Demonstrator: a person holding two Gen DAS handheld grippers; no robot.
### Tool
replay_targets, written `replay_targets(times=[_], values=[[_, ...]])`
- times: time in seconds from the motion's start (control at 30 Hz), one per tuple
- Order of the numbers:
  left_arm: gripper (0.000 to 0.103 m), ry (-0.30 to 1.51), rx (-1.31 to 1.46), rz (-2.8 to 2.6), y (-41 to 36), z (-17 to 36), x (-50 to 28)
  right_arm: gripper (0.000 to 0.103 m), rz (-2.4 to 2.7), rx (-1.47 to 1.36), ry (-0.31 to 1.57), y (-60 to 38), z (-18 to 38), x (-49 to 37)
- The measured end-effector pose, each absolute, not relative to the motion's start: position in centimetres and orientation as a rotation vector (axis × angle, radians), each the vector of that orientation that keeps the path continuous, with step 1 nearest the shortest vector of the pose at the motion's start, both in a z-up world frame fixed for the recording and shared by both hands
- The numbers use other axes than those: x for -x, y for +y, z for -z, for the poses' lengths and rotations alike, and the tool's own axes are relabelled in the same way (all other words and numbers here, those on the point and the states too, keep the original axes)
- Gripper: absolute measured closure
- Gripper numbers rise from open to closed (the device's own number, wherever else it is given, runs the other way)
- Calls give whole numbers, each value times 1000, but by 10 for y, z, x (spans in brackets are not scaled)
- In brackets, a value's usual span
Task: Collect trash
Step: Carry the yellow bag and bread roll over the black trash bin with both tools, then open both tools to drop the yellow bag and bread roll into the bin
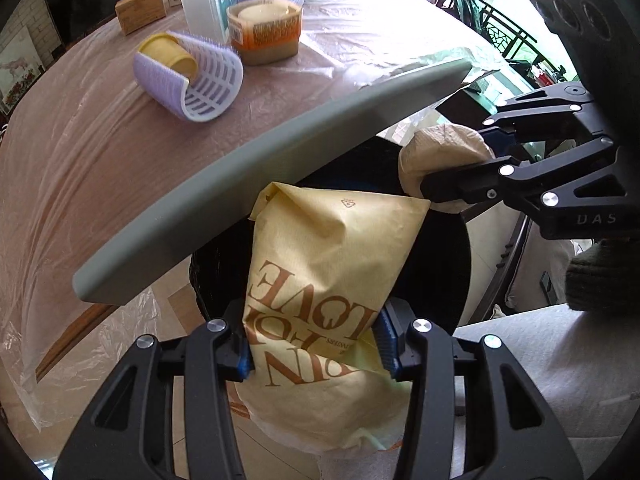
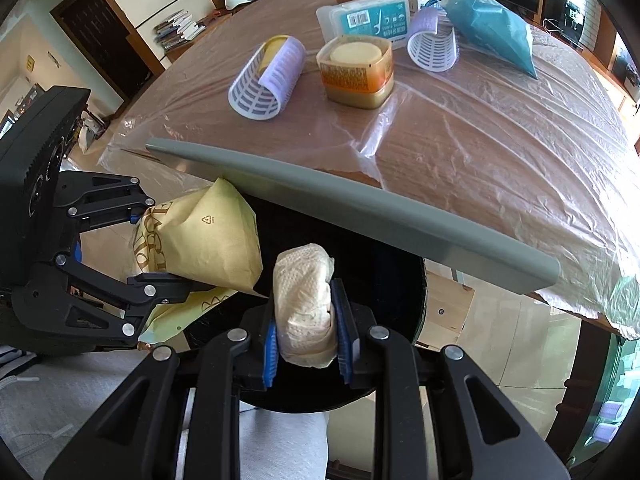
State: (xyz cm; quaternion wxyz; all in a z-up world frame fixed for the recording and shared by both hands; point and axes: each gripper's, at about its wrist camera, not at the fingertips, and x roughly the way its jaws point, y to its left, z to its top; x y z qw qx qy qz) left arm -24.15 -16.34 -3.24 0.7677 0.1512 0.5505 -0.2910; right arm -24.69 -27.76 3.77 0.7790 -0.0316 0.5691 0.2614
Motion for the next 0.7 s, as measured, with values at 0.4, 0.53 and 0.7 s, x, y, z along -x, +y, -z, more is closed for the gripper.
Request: replay_targets(times=[0.4, 0.53, 0.7], values=[[55, 1234, -355, 616, -172, 53, 235, 80, -525, 87, 1266, -271, -17, 244], [55, 1247, -367, 608, -179, 58, 232, 80, -516, 100, 1272, -268, -12, 247], [55, 1259, -388, 601, -185, 65, 229, 80, -495, 92, 1283, -267, -9, 239]])
